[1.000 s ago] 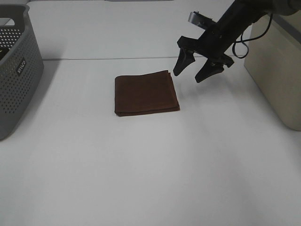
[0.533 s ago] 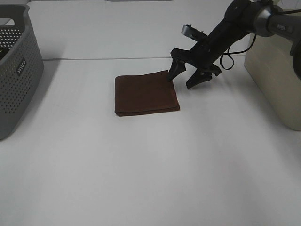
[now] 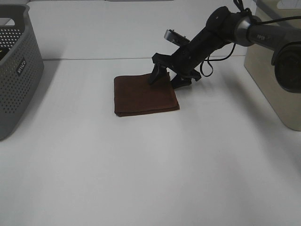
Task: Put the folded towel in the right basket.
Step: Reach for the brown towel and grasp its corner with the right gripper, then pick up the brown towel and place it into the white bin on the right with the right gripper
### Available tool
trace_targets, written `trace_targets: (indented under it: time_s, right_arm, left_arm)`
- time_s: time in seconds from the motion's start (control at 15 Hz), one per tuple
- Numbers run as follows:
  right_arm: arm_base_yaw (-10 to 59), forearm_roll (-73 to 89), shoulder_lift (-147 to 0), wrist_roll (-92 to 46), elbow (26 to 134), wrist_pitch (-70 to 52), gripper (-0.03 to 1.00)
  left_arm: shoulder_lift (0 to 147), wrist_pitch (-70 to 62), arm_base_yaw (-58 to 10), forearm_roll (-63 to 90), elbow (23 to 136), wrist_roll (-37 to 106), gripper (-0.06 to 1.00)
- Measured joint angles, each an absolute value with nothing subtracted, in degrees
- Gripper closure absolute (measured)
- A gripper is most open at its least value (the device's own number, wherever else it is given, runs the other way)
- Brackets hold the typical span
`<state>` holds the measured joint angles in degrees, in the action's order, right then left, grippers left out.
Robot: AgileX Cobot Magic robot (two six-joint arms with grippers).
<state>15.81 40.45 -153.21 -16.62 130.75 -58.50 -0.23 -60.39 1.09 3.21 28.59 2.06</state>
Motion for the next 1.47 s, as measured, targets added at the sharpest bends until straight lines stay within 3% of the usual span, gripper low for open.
trace_targets:
  time_s: [0.13,0.33,0.4,0.87,1.27,1.47]
  right_arm:
    - [15.81,40.91,-153.55,-16.62,130.75,-57.47,0.41]
    - [15.81,39.42,-154.01,-16.62,132.93,-57.7,0.85]
    - [15.81,39.25,-154.01,-16.62,133.79,-57.93,0.89]
    - [15.81,35.64,-151.6,-14.21,149.83,-69.21,0.9]
    - [15.47,16.73,-134.24,-10.14,150.69,-69.9,0.9]
    - [11.0,14.15,-127.43,-8.48,150.69,-70.02,0.9]
  left_arm:
    - [-0.23,-60.39,1.09,3.21,28.59,2.06,-0.03]
    - [-0.23,-60.39,1.09,3.21,28.59,2.06,-0.03]
    - [-0.23,-60.39,1.09,3.21,28.59,2.06,-0.03]
    - [-0.23,-60.39,1.09,3.21,28.59,2.06,-0.03]
    - [-0.23,-60.39,1.09,3.21,28.59,2.06,-0.03]
    - [-0.23,-60.39,1.09,3.21,28.59,2.06,-0.03]
